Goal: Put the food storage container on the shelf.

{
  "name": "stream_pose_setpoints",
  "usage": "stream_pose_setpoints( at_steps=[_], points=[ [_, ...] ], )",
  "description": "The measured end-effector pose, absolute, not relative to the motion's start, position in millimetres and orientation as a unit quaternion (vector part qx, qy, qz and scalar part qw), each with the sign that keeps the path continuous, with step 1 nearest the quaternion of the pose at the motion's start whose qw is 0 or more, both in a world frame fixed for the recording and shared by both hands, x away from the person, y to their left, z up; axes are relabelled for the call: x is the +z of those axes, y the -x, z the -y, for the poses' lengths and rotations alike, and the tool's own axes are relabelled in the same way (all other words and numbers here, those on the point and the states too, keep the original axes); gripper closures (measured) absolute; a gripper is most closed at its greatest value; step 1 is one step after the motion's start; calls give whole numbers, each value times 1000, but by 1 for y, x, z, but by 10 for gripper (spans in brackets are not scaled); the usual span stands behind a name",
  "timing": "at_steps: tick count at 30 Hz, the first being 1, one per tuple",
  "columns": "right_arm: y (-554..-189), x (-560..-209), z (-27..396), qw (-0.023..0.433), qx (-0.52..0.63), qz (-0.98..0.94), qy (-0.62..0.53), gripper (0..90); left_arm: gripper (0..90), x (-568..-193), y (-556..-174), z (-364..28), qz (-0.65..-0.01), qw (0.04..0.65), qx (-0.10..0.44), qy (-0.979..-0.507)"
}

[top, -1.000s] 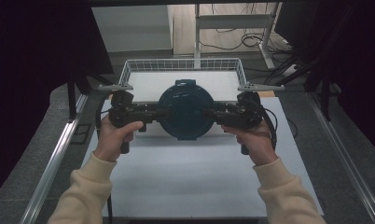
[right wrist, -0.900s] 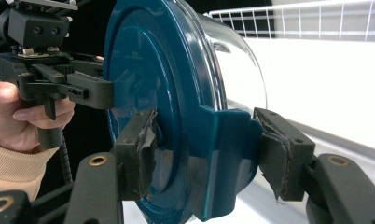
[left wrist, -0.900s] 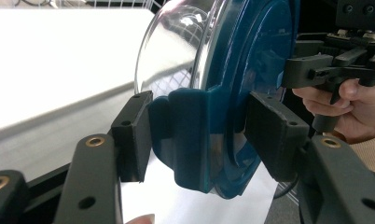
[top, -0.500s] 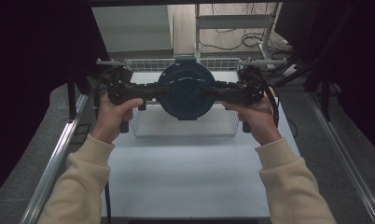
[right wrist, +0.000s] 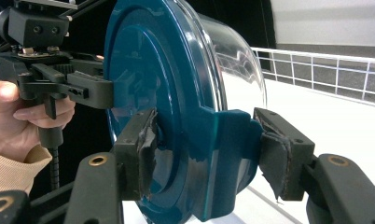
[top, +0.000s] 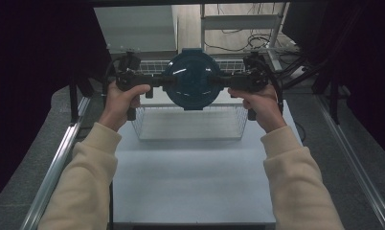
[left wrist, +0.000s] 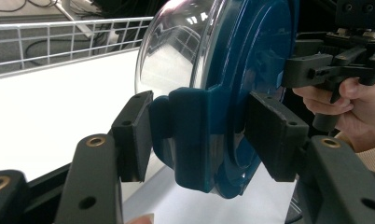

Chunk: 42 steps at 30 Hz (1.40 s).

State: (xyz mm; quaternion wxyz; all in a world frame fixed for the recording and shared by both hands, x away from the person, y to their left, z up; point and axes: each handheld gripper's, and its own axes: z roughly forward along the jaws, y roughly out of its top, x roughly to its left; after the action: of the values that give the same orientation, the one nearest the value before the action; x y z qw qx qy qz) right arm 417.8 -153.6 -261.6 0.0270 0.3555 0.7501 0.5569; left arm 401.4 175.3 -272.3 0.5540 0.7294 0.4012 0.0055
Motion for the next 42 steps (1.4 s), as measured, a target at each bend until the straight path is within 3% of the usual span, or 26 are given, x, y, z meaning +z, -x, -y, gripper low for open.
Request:
stream_pose_setpoints(
  at_steps=[20,32,36,42],
  points=[
    [-470,-296,150,-18,533,-743,-405,410,419,-304,-453,-175,-443,527,-25,-725],
    [-486,-308,147,-51,533,-696,-478,341,421,-319,-474,-176,-478,566,-65,-669],
    [-496,-316,148,-85,533,-670,-510,328,391,-326,-482,-176,-493,569,-90,-652],
    [-504,-323,146,-94,537,-654,-524,315,356,-343,-495,-180,-511,573,-127,-628]
  ],
)
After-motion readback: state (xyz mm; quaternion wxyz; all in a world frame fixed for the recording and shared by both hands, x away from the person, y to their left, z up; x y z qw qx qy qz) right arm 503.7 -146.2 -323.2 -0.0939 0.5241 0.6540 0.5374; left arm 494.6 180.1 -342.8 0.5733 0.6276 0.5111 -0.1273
